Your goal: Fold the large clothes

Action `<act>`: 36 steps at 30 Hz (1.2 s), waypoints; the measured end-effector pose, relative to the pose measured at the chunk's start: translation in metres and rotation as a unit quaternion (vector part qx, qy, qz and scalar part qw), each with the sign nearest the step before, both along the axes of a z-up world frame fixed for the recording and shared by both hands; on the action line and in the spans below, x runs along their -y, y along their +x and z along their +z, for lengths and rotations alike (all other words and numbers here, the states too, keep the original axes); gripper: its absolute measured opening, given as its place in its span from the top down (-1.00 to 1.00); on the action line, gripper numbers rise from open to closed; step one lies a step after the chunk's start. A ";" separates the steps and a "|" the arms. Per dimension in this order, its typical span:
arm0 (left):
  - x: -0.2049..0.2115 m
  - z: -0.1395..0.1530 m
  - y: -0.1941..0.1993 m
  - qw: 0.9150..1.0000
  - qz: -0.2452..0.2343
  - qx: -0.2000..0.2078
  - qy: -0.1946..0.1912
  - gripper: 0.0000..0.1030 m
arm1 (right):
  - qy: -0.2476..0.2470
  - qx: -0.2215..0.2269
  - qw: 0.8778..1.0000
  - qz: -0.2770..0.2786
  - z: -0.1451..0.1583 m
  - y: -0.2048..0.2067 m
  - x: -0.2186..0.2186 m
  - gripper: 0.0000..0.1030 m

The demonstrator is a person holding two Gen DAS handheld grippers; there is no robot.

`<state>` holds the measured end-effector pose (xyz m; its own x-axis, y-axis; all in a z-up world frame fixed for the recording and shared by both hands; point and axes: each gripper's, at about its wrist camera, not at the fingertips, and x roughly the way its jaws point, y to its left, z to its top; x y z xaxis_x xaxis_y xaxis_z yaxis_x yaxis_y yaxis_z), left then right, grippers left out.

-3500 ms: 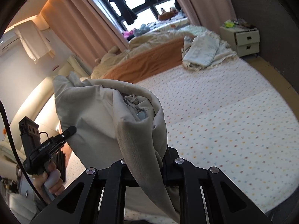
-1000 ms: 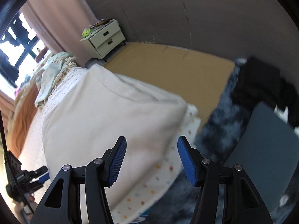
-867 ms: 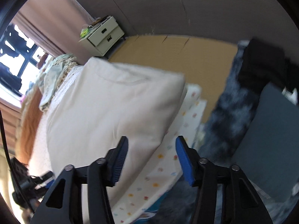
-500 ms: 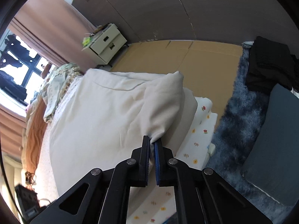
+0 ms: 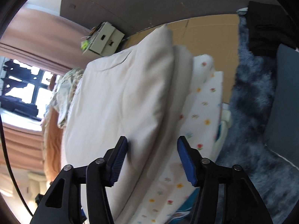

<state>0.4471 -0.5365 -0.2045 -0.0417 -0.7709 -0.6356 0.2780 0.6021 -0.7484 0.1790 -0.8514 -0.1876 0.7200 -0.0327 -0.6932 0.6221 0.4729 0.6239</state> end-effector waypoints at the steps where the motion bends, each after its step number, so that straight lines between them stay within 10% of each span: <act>1: -0.001 -0.001 0.001 1.000 -0.005 -0.002 -0.005 0.01 | -0.013 -0.004 1.000 -0.004 0.002 0.001 -0.001 0.54; 13: -0.007 0.010 -0.006 0.999 -0.002 0.029 -0.027 0.00 | -0.026 -0.032 0.998 -0.050 0.016 0.018 0.012 0.76; 21: -0.013 0.020 -0.013 0.998 -0.003 0.066 0.021 -0.01 | -0.042 -0.067 0.997 -0.023 0.038 -0.007 -0.015 0.38; 28: -0.047 0.048 -0.032 0.994 -0.004 0.112 0.015 -0.47 | -0.080 -0.058 0.995 0.017 0.074 -0.038 -0.054 0.16; 36: -0.118 0.096 -0.047 0.990 0.028 0.138 -0.016 -0.89 | -0.125 -0.018 0.991 0.039 0.118 -0.072 -0.111 -0.77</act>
<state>0.4000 -0.4187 -0.1080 0.1738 -0.7871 -0.5919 0.4415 0.5995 -0.6676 0.1072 -0.7408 -0.0697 0.7018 -0.1527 -0.6959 0.5980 0.6571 0.4589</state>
